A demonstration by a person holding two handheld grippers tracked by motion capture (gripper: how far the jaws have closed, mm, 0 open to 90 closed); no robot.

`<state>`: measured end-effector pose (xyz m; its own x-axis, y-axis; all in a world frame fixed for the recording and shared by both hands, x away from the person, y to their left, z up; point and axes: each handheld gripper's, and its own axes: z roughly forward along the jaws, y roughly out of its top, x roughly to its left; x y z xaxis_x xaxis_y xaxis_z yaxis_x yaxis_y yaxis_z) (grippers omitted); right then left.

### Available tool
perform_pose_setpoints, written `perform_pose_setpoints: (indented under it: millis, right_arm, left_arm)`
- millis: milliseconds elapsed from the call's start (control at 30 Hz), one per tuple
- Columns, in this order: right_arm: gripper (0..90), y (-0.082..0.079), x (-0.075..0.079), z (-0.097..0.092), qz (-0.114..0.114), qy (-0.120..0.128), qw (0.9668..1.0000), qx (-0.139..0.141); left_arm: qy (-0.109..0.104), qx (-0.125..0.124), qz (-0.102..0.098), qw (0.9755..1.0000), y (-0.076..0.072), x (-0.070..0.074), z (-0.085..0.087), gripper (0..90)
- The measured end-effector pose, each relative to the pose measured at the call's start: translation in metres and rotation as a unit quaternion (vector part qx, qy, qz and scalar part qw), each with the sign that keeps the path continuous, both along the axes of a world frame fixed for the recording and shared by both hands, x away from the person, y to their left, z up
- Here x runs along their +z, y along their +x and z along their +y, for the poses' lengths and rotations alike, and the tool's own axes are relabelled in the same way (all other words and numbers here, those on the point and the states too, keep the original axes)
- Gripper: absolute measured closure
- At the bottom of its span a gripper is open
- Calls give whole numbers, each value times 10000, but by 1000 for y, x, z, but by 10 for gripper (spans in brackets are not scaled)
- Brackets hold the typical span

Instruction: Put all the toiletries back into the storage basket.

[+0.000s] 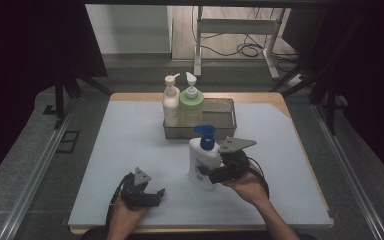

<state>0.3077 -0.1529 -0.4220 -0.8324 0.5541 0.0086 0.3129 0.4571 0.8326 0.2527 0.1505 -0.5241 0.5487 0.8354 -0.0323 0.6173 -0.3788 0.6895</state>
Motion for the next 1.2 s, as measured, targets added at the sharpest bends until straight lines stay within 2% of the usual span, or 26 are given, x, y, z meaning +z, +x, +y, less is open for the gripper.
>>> perform_pose_setpoints:
  millis: [167, 333, 367, 567, 900, 1033, 1200]
  right_arm:
    - [150, 3, 0, 4, -9, -5, 10000, 3]
    - [203, 4, 2, 5, 1, 61, 10000, 6]
    - [253, 5, 4, 6, 6, 45, 10000, 70]
    - [360, 5, 5, 9, 28, -17, 9997, 236]
    - [373, 2, 7, 9, 16, -101, 9998, 158]
    - [375, 0, 10, 9, 63, -108, 9996, 244]
    - [376, -2, 18, 8, 13, -69, 9996, 265]
  left_arm:
    - [0, 0, 2, 10000, 0, 0, 0, 122]
    - [1, 0, 2, 10000, 0, 0, 0, 122]
    - [0, 2, -1, 10000, 0, 0, 0, 122]
    - [-1, 2, -1, 10000, 0, 0, 0, 122]
    - [2, -3, 10, 10000, 0, 0, 0, 122]
    - [2, -3, 10, 10000, 0, 0, 0, 122]
    - [-2, -1, 6, 10000, 0, 0, 0, 122]
